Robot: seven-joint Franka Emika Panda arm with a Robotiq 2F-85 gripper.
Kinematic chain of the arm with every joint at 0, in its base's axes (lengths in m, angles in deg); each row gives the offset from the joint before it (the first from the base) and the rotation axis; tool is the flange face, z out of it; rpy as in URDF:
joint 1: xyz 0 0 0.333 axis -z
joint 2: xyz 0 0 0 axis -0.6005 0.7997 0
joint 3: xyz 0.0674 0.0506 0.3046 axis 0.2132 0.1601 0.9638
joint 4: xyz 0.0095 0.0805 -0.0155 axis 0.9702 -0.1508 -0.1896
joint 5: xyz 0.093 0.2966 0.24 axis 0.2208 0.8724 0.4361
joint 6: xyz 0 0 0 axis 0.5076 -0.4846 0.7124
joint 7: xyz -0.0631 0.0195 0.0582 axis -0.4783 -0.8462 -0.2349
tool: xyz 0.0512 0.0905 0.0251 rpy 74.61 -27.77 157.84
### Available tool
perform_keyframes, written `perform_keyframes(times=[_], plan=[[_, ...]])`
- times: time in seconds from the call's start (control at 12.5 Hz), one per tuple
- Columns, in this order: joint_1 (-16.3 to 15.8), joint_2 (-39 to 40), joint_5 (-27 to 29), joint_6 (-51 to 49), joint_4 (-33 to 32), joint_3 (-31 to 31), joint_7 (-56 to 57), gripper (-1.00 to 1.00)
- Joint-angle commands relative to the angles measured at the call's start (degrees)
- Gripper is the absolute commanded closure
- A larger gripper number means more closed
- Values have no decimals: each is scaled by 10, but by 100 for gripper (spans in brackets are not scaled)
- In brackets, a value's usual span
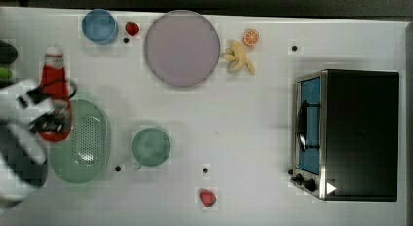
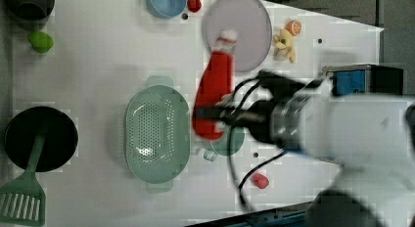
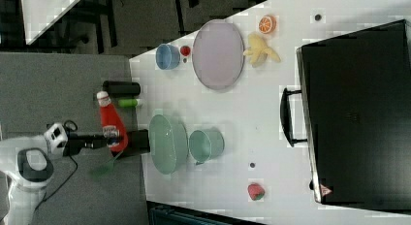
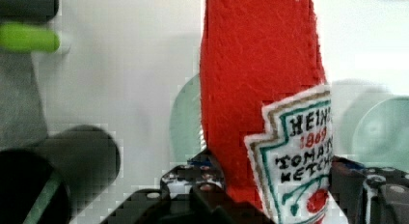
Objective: Pick ketchup from strainer and place it on the table
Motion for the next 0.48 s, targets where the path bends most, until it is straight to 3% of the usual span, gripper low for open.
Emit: perform_keyframes(times=[0.08,0.48], plan=[[68,29,2,-32,32,-78,118,-21],[92,32,1,-32,35,-225,215,-21]])
